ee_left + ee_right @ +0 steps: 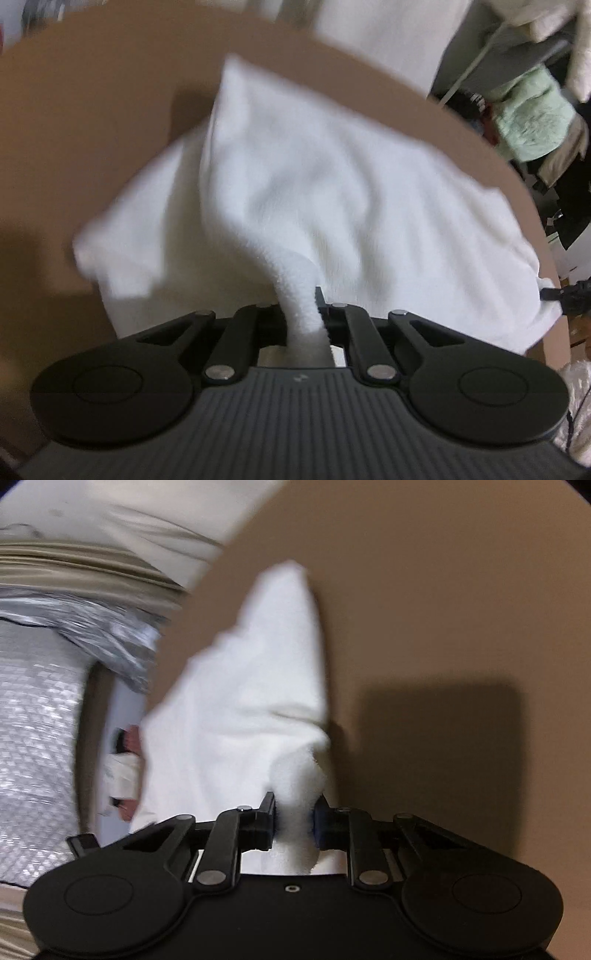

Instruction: Fold clothes

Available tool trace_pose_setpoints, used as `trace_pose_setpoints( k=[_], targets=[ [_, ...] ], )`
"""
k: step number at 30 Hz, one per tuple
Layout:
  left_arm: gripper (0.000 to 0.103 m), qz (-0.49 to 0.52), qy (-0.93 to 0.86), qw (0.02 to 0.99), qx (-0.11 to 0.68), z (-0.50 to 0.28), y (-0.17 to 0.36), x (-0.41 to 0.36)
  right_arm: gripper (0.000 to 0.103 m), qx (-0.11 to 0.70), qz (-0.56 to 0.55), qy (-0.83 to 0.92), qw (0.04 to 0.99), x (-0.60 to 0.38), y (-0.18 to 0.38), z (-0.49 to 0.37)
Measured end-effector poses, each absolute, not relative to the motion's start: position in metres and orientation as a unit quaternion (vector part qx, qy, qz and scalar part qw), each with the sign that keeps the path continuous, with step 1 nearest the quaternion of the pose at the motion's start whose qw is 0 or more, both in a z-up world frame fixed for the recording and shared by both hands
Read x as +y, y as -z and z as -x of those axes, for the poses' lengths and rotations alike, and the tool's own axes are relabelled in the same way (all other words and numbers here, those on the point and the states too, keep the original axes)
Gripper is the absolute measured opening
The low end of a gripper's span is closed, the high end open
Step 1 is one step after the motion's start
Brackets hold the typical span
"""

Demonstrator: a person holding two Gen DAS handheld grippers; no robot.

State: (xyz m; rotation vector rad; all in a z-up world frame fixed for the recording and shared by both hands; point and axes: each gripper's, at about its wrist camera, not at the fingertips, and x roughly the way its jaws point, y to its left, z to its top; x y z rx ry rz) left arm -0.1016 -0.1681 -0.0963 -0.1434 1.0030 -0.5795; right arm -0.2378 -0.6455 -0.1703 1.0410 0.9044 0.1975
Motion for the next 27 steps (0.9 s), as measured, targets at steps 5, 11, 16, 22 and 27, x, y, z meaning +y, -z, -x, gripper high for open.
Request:
trace_pose_setpoints(
  k=[5,11,16,22,27],
  targets=[
    [0.006,0.074,0.271,0.877,0.390,0.086,0.013,-0.140,0.021,0.402,-0.442,-0.117,0.793,-0.620,0.135,0.233],
    [0.006,0.033,0.215,0.848,0.483,0.068,0.065,-0.128,0.021,0.492,-0.371,-0.087,0.783,-0.581,0.136,0.220],
    [0.006,0.029,0.194,0.812,0.549,0.060,0.137,-0.136,0.029,0.551,-0.314,-0.064,0.770,-0.555,0.133,0.213],
    [0.022,0.024,0.186,0.827,0.531,0.069,0.112,-0.121,0.042,0.519,-0.301,-0.062,0.797,-0.571,0.109,0.233],
    [0.057,0.030,0.197,0.850,0.489,0.061,0.088,-0.116,0.057,0.384,-0.359,-0.027,0.850,-0.606,0.066,0.225]
  ],
)
